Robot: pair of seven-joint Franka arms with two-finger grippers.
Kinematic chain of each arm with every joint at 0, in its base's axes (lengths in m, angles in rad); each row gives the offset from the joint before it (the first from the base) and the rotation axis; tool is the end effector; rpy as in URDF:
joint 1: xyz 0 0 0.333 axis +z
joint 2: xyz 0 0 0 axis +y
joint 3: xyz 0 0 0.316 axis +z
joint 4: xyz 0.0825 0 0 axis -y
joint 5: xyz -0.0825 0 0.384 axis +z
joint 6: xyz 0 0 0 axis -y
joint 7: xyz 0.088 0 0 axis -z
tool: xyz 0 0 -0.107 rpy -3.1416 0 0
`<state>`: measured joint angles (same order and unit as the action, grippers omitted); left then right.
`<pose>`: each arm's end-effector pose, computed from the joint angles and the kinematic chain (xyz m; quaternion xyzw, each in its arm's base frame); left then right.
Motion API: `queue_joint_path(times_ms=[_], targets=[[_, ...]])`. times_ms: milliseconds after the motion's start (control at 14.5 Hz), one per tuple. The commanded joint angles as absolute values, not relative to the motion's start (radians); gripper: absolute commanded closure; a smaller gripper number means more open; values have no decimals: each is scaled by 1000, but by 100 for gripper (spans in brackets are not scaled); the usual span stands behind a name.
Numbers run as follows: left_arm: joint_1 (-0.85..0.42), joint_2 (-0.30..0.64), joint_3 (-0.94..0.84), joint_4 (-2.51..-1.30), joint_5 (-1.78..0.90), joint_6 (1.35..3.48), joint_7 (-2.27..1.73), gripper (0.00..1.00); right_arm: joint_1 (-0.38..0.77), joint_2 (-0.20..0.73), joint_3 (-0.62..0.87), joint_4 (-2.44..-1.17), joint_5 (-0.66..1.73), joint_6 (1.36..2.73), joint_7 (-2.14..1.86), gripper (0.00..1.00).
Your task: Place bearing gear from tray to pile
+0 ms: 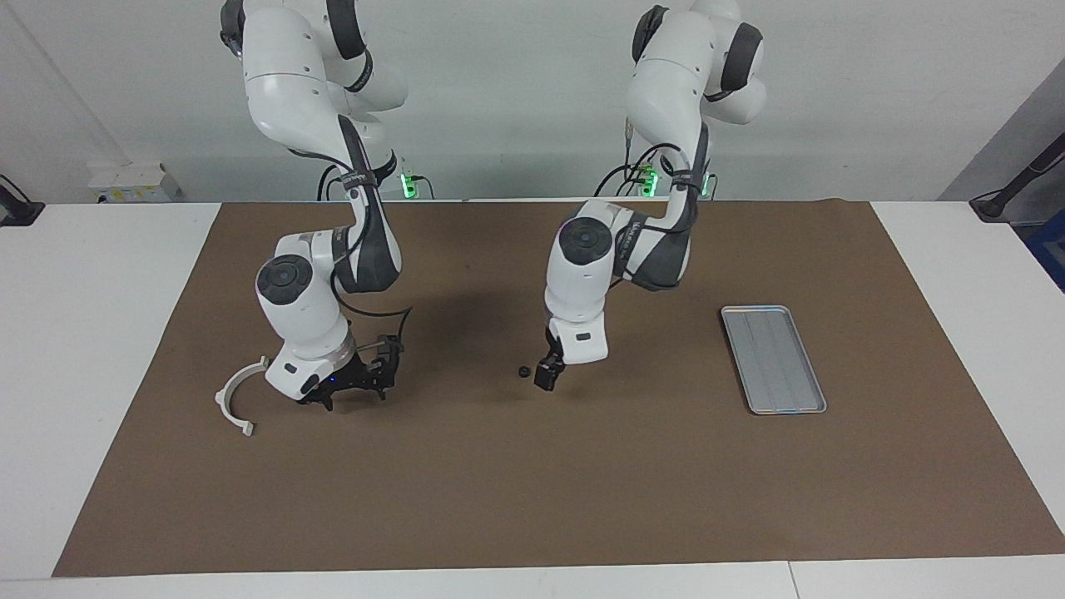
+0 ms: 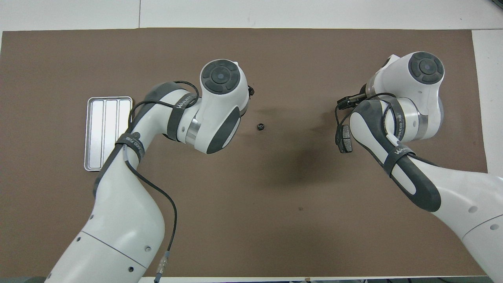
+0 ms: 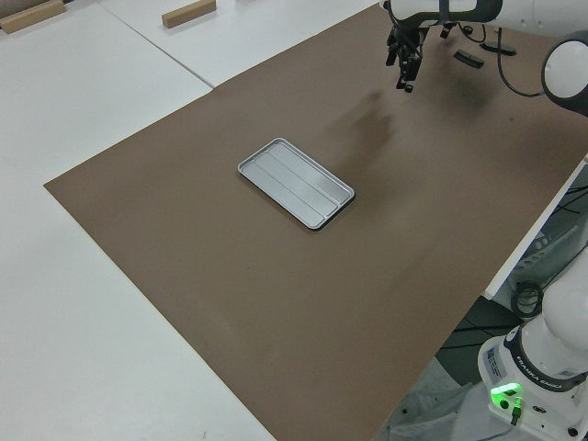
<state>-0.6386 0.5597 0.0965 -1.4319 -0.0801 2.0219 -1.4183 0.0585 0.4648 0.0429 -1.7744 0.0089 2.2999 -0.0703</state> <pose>0.6019 -0.3825 0.3725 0.9015 0.4324 0.0002 0.0198 0.6591 0.0648 0.3041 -0.9962 -0.0803 -0.0303 0.0134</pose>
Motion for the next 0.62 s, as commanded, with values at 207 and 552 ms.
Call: queue_joint_path(times_ms=[207, 552], targets=[[-405, 286, 118, -1577, -87, 1823, -1004, 0, 195, 451, 46, -1758, 28, 2296, 165, 3], [-236, 173, 120, -1634, -87, 1698, -662, 0, 351, 463, 44, -1764, -41, 2302, 433, 4]])
